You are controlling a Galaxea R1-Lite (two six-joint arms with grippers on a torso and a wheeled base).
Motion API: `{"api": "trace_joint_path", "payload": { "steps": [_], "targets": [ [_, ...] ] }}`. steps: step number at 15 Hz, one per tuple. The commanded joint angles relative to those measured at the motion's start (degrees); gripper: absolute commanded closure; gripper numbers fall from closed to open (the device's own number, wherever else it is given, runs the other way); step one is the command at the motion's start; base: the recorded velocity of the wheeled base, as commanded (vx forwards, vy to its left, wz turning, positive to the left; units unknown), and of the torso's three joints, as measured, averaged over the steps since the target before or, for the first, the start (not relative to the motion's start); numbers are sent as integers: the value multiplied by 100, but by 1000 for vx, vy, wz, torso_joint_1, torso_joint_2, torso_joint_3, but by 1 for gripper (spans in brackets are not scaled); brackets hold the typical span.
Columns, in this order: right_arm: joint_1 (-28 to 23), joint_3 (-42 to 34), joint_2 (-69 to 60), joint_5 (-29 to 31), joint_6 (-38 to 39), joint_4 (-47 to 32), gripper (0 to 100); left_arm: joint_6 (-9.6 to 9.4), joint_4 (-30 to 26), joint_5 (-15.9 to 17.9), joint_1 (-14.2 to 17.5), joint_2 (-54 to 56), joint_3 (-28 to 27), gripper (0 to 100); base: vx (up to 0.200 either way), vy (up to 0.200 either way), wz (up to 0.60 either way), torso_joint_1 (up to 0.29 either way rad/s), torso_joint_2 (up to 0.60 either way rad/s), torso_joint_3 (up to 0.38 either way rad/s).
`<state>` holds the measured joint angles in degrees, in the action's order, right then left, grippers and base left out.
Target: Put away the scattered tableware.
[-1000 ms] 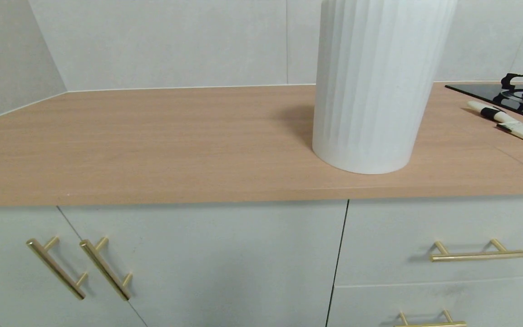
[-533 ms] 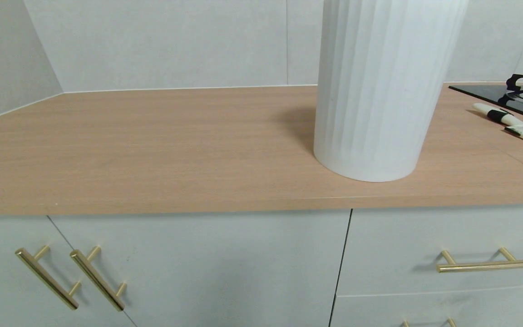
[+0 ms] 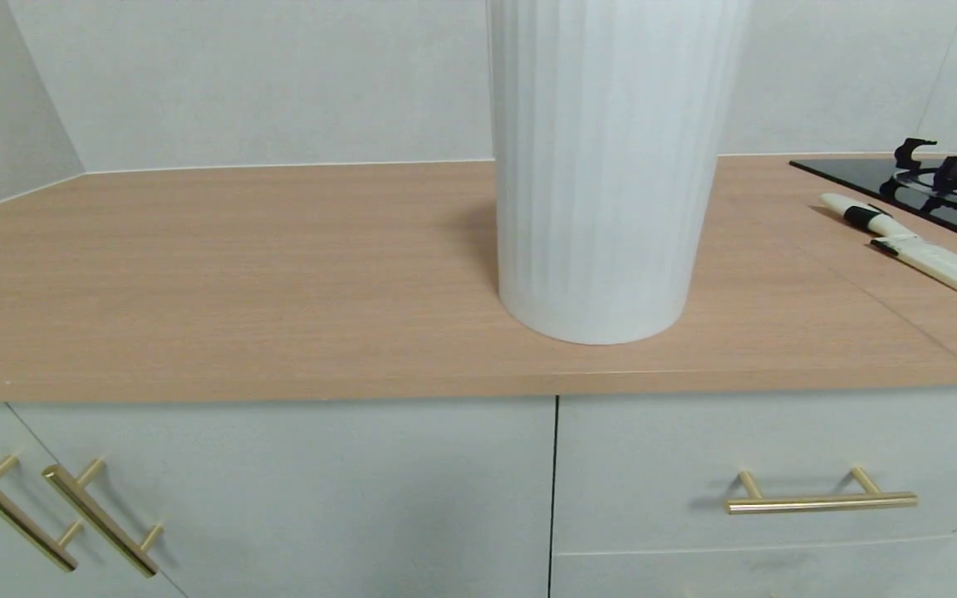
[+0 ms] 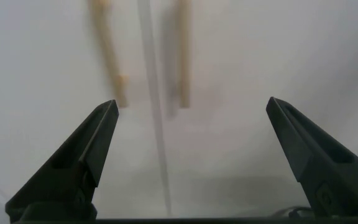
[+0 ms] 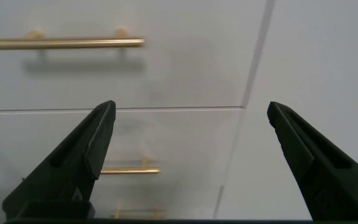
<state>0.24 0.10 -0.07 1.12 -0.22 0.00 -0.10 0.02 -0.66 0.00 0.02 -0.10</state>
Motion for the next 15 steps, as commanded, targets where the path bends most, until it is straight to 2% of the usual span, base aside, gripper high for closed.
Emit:
{"api": "trace_joint_path", "payload": {
  "steps": [1, 15],
  "targets": [
    [2, -1, 7, 2, -4, 0, 0, 1, -2, -4, 0, -2, 1, 0, 0, 0, 0, 0, 0, 0],
    [2, -10, 7, -7, 4, 0, 0, 19, -2, -4, 0, -2, 1, 0, 0, 0, 0, 0, -17, -16]
  ]
}}
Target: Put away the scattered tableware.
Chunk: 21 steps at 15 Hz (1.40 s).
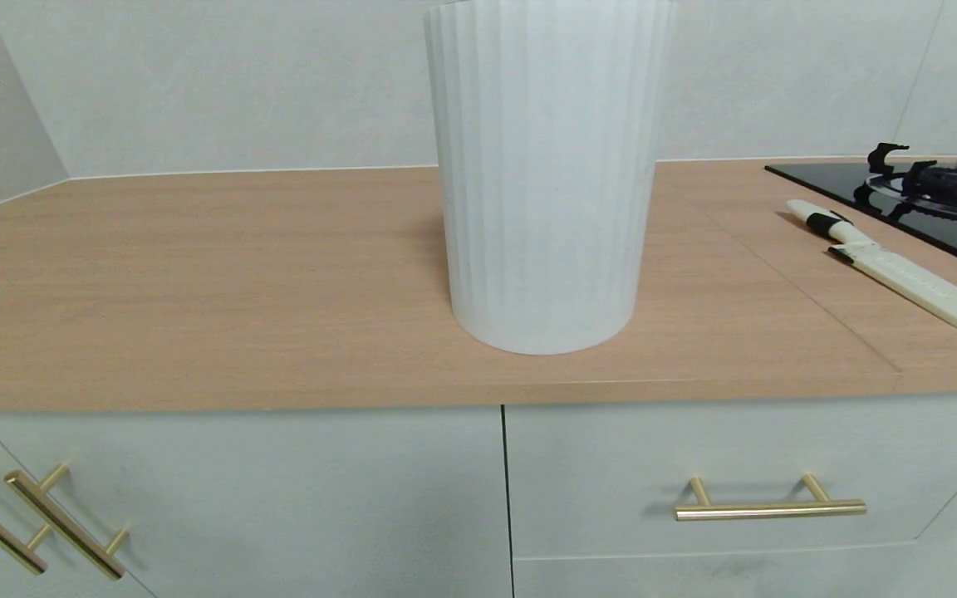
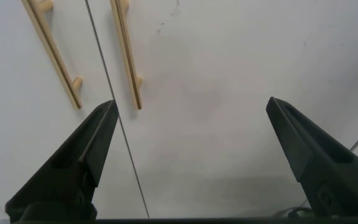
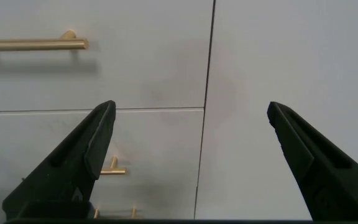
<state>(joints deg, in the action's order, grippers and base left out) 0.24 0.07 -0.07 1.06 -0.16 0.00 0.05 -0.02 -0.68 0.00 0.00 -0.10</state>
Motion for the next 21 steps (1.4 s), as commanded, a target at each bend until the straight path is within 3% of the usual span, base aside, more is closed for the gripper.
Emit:
{"api": "trace_joint_path", "payload": {
  "steps": [1, 10, 21],
  "targets": [
    [2, 1, 7, -1, -2, 0, 0, 4, 2, -2, 0, 0, 1, 0, 0, 0, 0, 12, -271, -286],
    [2, 1, 7, -1, -2, 0, 0, -5, 2, -2, 0, 0, 1, 0, 0, 0, 0, 89, -438, -343],
    [2, 1, 7, -1, -2, 0, 0, -5, 2, -2, 0, 0, 1, 0, 0, 0, 0, 179, -489, -311]
  ]
}}
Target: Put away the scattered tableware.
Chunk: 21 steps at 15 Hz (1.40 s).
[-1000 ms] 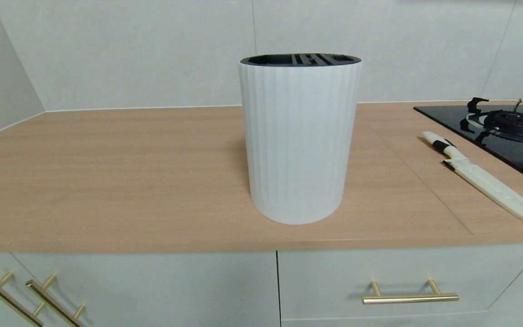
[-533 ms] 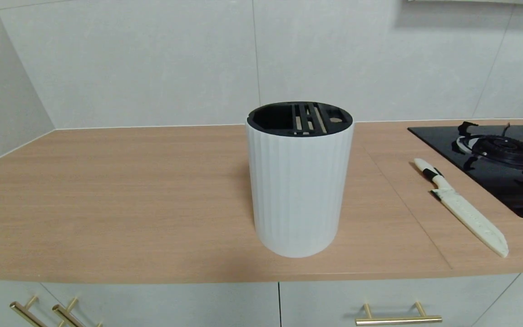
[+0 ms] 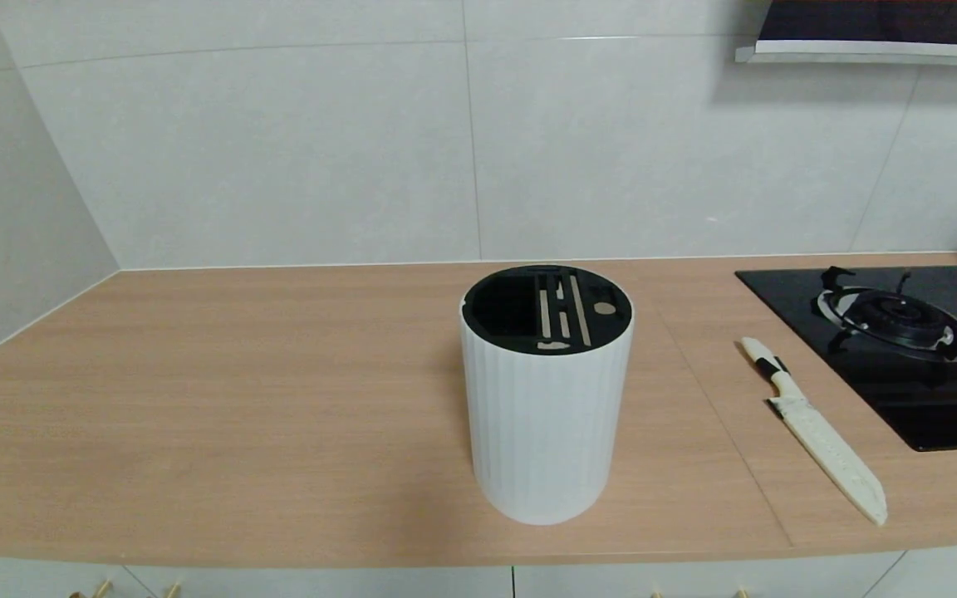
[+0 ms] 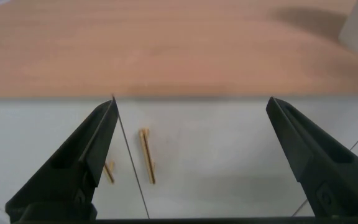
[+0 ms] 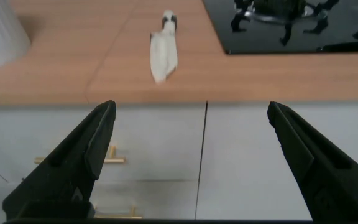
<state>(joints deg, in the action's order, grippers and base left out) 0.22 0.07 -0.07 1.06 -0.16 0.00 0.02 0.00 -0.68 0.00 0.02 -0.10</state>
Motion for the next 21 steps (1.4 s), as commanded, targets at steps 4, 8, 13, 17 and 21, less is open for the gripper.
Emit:
{"api": "trace_joint_path", "payload": {
  "steps": [4, 8, 13, 17, 21],
  "targets": [
    [4, -7, 7, -1, -2, 0, 0, -2, 0, -2, 0, -2, 1, 0, 0, 0, 0, 226, -534, -312],
    [4, -7, 7, -1, -2, 0, 0, 6, 0, -2, 0, -2, 1, 0, 0, 0, 0, 243, -562, -314],
    [4, 1, 7, -1, -2, 9, 0, 6, 0, -2, 0, -2, 1, 0, 0, 0, 0, 258, -579, -319],
    [4, -7, 7, 8, -2, 9, 0, -2, -9, -2, 0, -2, 1, 0, 0, 0, 0, 188, -402, -216],
    [4, -7, 7, 8, -11, 0, 0, -2, -9, -2, 0, -2, 1, 0, 0, 0, 0, 70, -147, -77]
  ]
}}
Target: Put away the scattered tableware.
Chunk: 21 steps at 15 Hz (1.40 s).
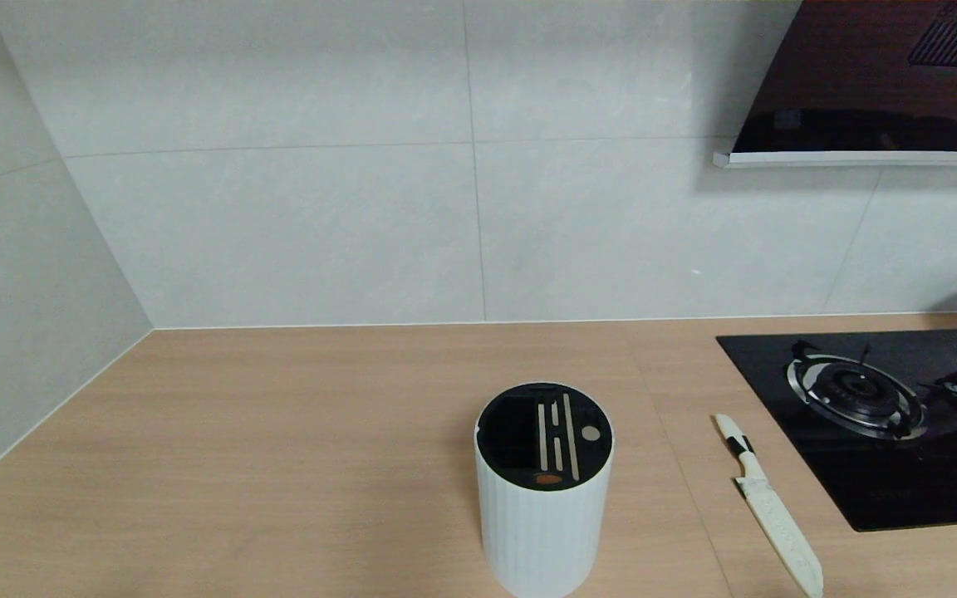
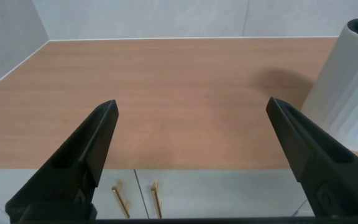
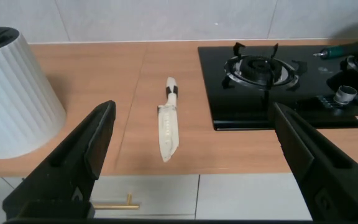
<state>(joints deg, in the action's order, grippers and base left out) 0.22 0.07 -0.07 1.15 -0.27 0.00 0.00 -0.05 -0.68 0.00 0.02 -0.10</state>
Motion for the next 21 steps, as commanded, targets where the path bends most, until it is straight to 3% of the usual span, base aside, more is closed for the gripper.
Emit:
{"api": "trace_joint_path", "payload": {
  "steps": [1, 6, 9, 12, 16, 21],
  "targets": [
    [4, 1, 7, 44, -26, 0, 0, 0, -4, -2, 0, -2, 1, 0, 0, 0, 0, 0, 0, 0],
    [4, 1, 7, 70, -298, 9, 0, 0, -4, -2, 0, -2, 1, 0, 0, 0, 0, 0, 0, 0],
    [119, 1452, 596, -528, -79, 334, 0, 0, -4, -2, 0, -2, 1, 0, 0, 0, 0, 0, 0, 0],
    [136, 2304, 2521, -941, -131, 0, 0, 9, -4, -2, 0, -2, 1, 0, 0, 0, 0, 0, 0, 0],
    [382, 3034, 4806, -906, -123, 44, 0, 9, -4, -2, 0, -2, 1, 0, 0, 0, 0, 0, 0, 0],
    [839, 3201, 6792, -607, -123, 510, 0, 0, -4, -2, 0, -2, 1, 0, 0, 0, 0, 0, 0, 0]
  ]
}}
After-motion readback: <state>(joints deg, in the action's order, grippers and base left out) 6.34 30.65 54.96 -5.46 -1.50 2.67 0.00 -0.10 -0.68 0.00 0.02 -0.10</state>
